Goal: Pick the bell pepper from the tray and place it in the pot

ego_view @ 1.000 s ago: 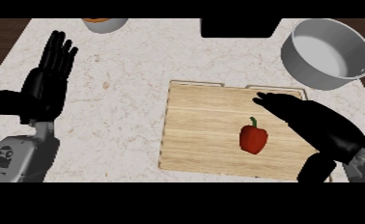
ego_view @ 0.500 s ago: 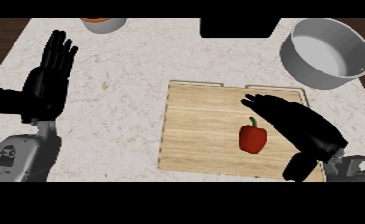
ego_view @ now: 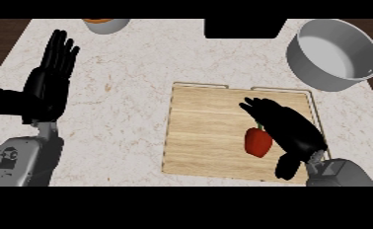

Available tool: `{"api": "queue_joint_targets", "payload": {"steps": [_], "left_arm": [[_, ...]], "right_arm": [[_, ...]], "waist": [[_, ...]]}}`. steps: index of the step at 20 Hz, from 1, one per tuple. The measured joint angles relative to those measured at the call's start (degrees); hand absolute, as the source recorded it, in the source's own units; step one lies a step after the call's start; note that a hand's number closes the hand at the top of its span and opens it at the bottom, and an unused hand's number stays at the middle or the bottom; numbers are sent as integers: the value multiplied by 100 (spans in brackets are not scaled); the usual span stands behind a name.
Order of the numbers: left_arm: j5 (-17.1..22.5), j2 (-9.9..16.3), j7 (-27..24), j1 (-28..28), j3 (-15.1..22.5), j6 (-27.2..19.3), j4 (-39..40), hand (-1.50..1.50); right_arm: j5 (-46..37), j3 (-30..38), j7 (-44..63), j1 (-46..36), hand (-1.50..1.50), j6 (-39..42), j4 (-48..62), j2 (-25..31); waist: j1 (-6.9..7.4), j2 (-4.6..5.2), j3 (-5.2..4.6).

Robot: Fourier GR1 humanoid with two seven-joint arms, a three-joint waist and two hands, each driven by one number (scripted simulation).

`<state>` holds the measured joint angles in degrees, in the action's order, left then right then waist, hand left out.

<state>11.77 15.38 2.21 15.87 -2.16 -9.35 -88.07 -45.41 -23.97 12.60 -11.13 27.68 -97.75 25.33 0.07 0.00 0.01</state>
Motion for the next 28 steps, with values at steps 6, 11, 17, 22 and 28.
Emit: {"api": "queue_joint_targets", "payload": {"steps": [6,11,17,22,28], "left_arm": [[-88,-95,98,-83,-98,109,-137,0],[-218,-213,89,181,-143,115,141,0],[-297,-281,4,51,-153,141,72,0],[-284,-284,-35,-57,-201,225,12,0],[-236,-264,51,-94,-268,315,-75,0]], "right_arm": [[-444,80,-408,69,-150,-164,453,-303],[-726,156,-722,-63,-150,-218,891,-535],[-1061,-51,-1294,-231,150,-435,1232,-647],[-1329,-162,-1681,-249,150,-714,1315,-697],[-1782,-271,-1691,-106,150,-1042,1203,-811]], "waist": [[0,-2,-1],[-7,-7,-14],[7,-42,-68],[-2,-71,-96],[-12,-87,-113]]}}
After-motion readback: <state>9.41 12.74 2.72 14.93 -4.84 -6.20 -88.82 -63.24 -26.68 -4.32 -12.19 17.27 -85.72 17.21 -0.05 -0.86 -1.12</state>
